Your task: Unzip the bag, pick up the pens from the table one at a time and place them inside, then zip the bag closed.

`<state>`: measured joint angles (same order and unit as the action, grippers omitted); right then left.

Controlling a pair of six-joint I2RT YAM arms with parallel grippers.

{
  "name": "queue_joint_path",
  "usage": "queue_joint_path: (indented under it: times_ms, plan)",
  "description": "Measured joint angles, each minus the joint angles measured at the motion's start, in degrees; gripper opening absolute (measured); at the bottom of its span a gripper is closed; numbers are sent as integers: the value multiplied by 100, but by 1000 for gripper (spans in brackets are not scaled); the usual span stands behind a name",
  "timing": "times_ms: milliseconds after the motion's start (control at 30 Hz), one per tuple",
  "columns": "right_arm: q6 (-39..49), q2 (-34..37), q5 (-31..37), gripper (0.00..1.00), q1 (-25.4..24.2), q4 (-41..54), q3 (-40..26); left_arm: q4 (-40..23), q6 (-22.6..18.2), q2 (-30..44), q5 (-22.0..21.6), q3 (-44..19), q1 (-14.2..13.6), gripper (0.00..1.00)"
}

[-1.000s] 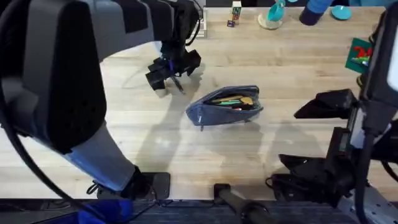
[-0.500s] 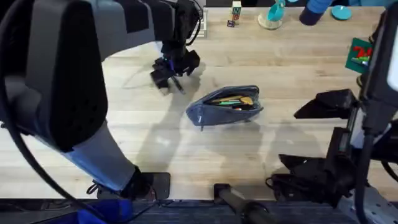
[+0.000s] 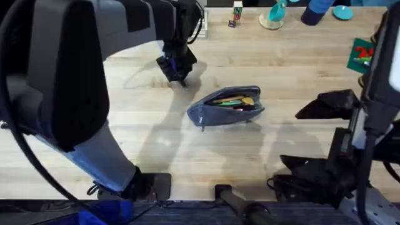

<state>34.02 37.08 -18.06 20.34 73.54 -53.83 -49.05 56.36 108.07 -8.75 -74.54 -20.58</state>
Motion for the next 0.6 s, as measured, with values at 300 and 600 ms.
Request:
queue_joint_path:
  times_ms: [300, 600]
  plan:
    - [0, 1, 0, 997, 0, 2, -1, -111, -629, -28, 0, -9, 10, 44]
    - [0, -2, 0, 997, 0, -1, 1, -281, -1937, -787, 1, -4, 26, 44]
